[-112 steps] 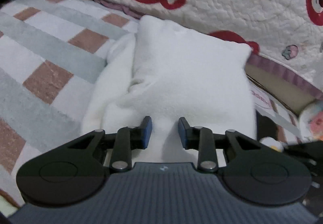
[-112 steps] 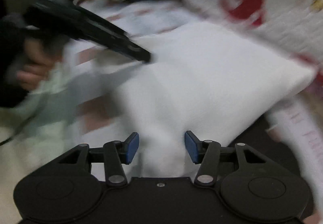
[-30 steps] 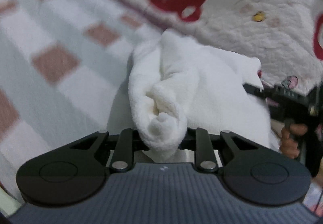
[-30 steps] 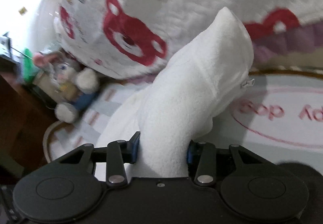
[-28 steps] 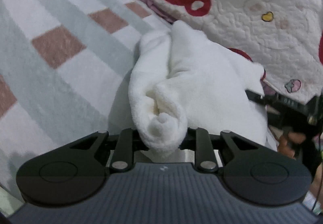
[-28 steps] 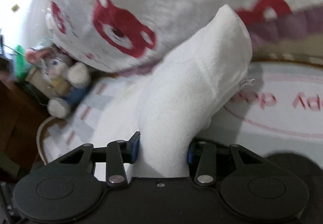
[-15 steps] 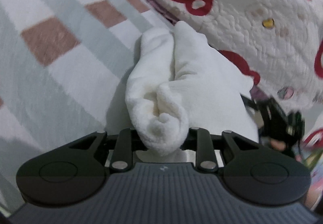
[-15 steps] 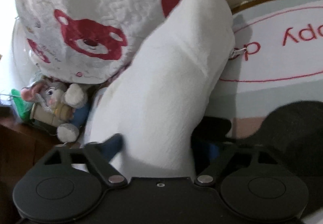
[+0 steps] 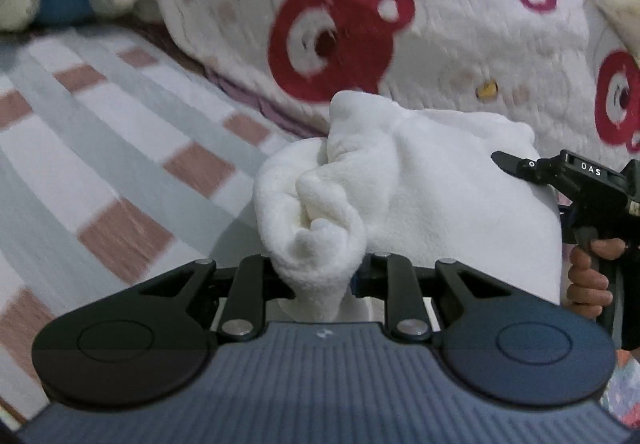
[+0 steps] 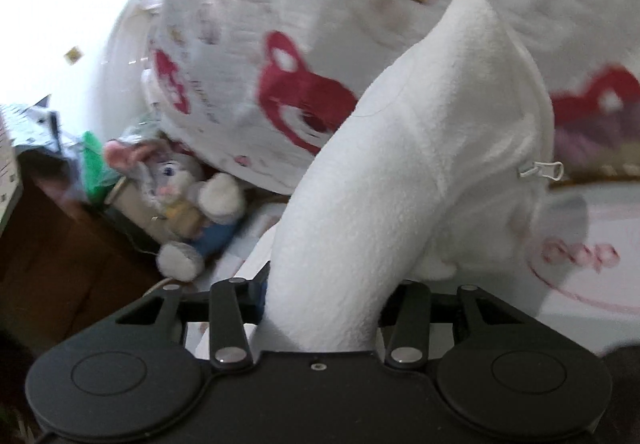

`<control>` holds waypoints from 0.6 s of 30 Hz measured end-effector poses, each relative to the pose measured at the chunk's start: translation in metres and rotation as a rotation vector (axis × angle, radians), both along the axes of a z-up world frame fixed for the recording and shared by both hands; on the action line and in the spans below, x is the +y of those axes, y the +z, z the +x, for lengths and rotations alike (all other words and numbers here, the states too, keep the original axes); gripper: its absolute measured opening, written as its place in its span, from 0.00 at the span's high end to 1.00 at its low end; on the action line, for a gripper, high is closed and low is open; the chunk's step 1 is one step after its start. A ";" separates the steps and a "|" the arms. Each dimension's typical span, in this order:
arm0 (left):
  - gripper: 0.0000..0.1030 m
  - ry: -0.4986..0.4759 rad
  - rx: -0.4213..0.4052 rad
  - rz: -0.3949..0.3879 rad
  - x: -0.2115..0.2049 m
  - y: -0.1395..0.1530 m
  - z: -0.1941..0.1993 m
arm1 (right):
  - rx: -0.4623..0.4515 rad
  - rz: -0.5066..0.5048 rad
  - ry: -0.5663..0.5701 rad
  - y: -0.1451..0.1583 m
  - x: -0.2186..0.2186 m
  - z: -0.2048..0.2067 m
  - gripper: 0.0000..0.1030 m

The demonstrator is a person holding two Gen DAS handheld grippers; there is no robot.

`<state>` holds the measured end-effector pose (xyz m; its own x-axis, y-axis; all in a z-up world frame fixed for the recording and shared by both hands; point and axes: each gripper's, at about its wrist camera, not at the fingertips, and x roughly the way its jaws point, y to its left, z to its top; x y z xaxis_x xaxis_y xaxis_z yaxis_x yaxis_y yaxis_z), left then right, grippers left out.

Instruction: Fold clothes

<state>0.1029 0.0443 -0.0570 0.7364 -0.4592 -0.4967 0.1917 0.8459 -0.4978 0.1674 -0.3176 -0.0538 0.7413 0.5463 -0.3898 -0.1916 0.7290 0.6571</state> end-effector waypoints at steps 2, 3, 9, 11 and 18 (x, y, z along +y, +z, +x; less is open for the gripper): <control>0.80 0.041 -0.002 0.043 0.008 0.004 -0.001 | -0.026 -0.017 0.030 0.009 0.019 0.009 0.52; 0.80 0.062 0.002 0.055 0.013 0.003 -0.001 | -0.034 -0.029 0.049 0.011 0.031 0.016 0.52; 0.81 0.230 -0.002 -0.052 0.077 -0.005 0.004 | -0.092 -0.059 0.166 0.028 0.106 0.050 0.52; 0.81 0.280 -0.042 -0.043 0.098 0.003 0.005 | -0.127 -0.059 0.203 0.036 0.130 0.061 0.52; 0.81 0.430 -0.172 -0.130 0.159 0.025 -0.019 | -0.165 -0.024 0.272 0.065 0.193 0.070 0.52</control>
